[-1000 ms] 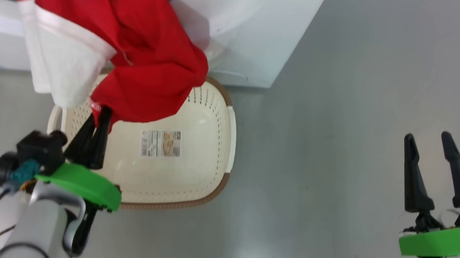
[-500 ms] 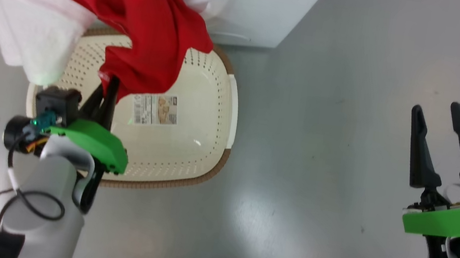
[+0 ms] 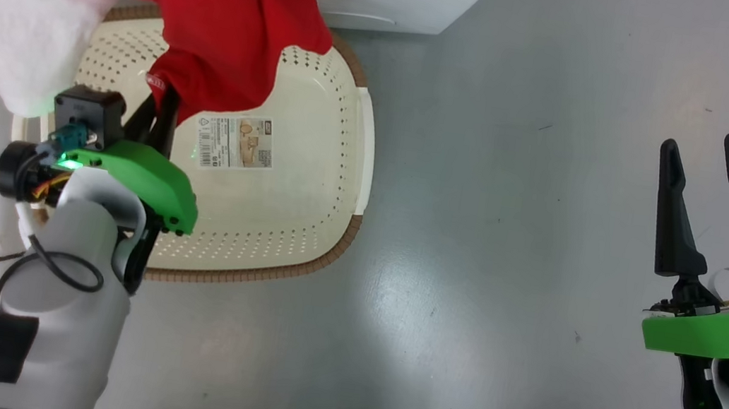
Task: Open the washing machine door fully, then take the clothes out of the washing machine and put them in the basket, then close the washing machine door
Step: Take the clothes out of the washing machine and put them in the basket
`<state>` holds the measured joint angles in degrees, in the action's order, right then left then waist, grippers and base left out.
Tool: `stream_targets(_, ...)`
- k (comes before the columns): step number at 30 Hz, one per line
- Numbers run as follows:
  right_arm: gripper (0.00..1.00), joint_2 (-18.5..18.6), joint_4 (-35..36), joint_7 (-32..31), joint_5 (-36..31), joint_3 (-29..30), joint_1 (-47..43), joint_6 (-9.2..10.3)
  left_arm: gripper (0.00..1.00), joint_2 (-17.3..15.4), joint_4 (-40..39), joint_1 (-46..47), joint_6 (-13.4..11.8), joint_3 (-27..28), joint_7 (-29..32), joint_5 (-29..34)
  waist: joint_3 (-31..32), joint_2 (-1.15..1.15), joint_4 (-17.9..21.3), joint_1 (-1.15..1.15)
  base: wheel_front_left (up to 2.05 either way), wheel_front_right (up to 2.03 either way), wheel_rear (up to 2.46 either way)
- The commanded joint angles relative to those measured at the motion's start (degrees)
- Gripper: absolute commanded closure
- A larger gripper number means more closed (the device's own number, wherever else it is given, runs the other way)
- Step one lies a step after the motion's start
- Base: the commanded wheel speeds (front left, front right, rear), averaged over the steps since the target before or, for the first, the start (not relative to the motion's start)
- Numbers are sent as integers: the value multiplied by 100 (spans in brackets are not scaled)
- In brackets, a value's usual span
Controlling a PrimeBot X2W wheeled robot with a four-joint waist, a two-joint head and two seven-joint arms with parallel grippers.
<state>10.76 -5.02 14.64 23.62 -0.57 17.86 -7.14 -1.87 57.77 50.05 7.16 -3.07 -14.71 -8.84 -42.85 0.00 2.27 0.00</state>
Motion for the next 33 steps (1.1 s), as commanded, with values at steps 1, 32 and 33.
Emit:
stream_targets(1, 0, 24, 139, 36, -53, -120, -87, -35, 78, -158, 13, -27, 0, 141, -29, 55, -4, 0, 11, 0, 0, 0, 0)
stream_targets(32, 0, 139, 60, 36, -83, -150, -287, -35, 0, -103, -1261, -706, 31, 247, -29, -180, 535, 0, -242, 0, 0, 0, 0)
stream_targets(33, 0, 143, 58, 36, -83, -149, -298, -35, 0, -102, -1385, -765, 31, 239, -29, -201, 557, 0, -253, 0, 0, 0, 0)
